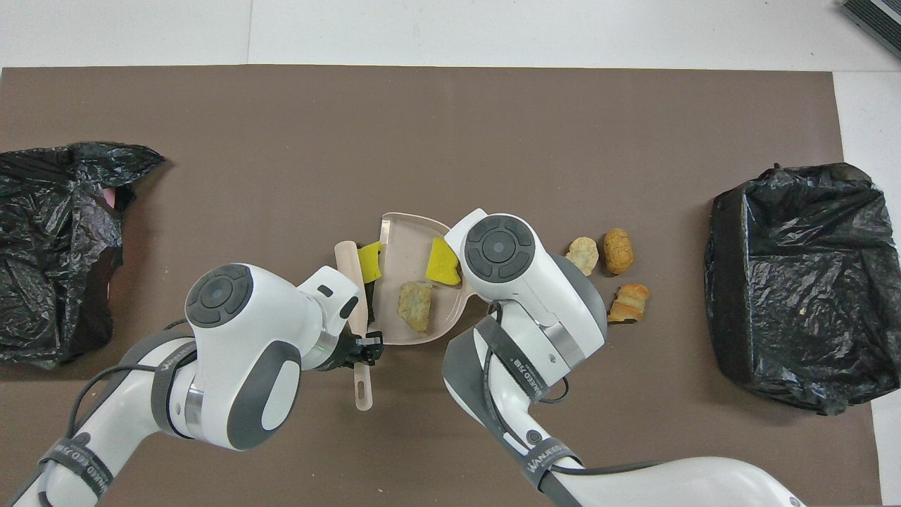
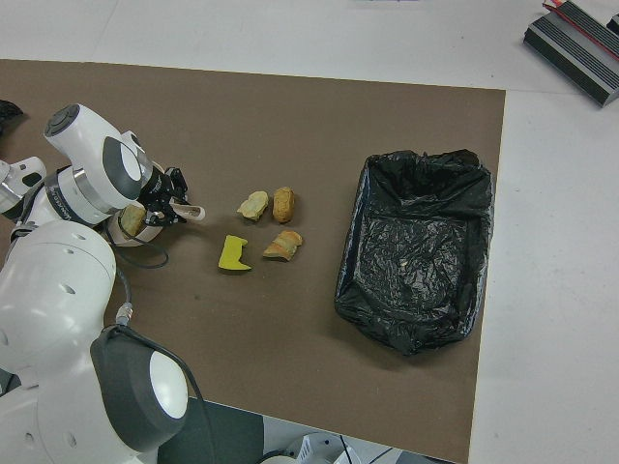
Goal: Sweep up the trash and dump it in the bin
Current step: 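Carry the dustpan to the black bag and tip it with the right gripper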
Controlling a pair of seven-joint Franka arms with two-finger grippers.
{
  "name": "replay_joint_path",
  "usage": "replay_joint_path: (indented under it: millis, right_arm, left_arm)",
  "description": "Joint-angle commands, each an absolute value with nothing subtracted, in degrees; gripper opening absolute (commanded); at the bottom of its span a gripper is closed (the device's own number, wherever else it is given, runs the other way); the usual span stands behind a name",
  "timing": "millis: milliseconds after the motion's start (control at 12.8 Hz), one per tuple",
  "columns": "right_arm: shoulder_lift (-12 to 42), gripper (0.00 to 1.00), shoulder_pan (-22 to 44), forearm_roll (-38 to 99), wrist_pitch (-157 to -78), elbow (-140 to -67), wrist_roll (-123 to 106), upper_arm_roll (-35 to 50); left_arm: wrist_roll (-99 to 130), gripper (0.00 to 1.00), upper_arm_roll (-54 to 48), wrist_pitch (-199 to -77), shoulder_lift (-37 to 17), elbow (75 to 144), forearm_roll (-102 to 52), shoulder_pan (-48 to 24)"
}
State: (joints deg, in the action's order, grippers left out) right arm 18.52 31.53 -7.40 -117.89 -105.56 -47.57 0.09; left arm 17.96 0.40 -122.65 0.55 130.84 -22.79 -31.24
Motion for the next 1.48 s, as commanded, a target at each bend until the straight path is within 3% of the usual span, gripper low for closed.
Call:
replay_joint_path:
  millis: [0, 234, 545, 934, 1168, 1401]
  right_arm:
    - [17.67, 0.00, 30.94, -8.88, -118.30, -106.96, -48.78, 0.44]
    - [17.67, 0.00, 30.94, -8.88, -117.86, -106.79, -48.60, 0.44]
    - [16.35, 0.00, 29.62, -8.79, -115.40, -106.08, -49.48, 0.44]
    - [12.23, 0.00, 25.76, -7.82, -112.33, -106.08, -52.29, 0.53]
    - [8.10, 0.00, 21.46, -6.95, -108.82, -106.00, -56.42, 0.53]
    - [2.31, 0.00, 16.28, -5.71, -103.99, -105.39, -56.51, 0.18]
  left_arm:
    - [10.04, 0.00, -0.35, -122.35, 0.44, 130.08, -24.08, -34.26]
    - [10.11, 0.00, -0.35, -120.77, -0.09, 127.46, -24.08, -35.16]
    - [10.99, 0.00, 0.26, -120.06, -0.53, 126.39, -21.46, -30.95]
    - [16.67, 0.00, 0.62, -115.41, 0.35, 124.02, -14.95, -28.92]
    - [31.25, 0.00, -0.18, -115.05, 1.67, 124.54, -12.57, -32.67]
    - [38.22, 0.00, -0.26, -115.75, 5.79, 129.44, -12.66, -39.62]
